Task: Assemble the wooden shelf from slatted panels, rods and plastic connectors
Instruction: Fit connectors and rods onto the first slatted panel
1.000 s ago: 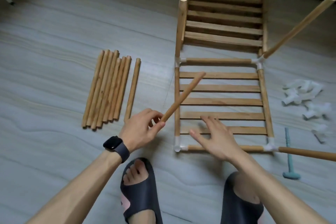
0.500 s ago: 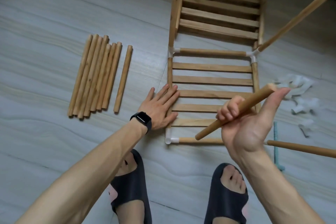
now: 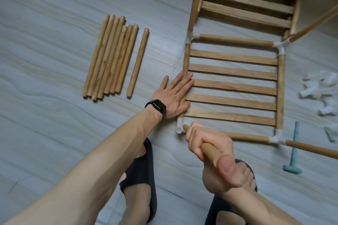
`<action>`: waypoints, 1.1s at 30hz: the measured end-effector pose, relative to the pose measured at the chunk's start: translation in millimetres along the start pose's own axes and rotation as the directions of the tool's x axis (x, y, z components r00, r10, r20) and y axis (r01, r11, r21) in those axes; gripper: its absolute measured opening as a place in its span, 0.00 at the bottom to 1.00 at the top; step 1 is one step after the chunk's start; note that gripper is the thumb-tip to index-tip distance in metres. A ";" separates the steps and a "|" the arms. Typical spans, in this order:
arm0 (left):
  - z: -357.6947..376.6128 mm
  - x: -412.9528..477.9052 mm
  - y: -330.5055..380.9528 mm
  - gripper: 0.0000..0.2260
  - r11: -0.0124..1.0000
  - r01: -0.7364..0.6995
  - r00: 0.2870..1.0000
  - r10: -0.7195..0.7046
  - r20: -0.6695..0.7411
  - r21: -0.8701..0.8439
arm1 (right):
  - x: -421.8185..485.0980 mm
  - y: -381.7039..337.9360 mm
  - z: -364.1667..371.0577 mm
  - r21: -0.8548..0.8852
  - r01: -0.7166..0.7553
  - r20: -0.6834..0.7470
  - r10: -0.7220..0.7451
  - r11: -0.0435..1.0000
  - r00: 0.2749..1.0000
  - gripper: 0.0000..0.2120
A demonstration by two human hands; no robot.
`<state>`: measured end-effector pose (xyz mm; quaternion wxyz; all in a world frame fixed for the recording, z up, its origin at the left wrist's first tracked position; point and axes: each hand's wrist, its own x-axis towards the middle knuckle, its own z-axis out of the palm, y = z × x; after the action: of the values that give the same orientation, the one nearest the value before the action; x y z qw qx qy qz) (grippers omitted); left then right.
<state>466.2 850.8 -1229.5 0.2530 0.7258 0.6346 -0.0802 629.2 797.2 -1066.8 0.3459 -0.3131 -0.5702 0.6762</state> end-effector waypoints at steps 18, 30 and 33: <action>4.5 1.0 -1.4 0.33 1.000 -0.014 0.999 0.014 -0.038 0.005 | -7.0 18.5 21.5 -0.185 0.045 0.157 -0.015 0.982 0.987 0.39; -0.2 1.1 7.3 0.33 1.000 0.012 1.000 -0.012 -0.019 0.001 | -0.4 30.7 4.9 -0.224 0.003 0.143 0.029 0.975 0.989 0.37; 0.9 0.8 5.7 0.34 1.000 0.011 1.000 -0.011 -0.021 0.011 | -6.2 35.8 -2.4 -0.240 0.002 0.153 0.035 0.971 0.988 0.39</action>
<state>472.1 850.7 -1229.1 0.2418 0.7246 0.6407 -0.0773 630.6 789.4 -1102.3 0.2544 -0.3035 -0.6702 0.6277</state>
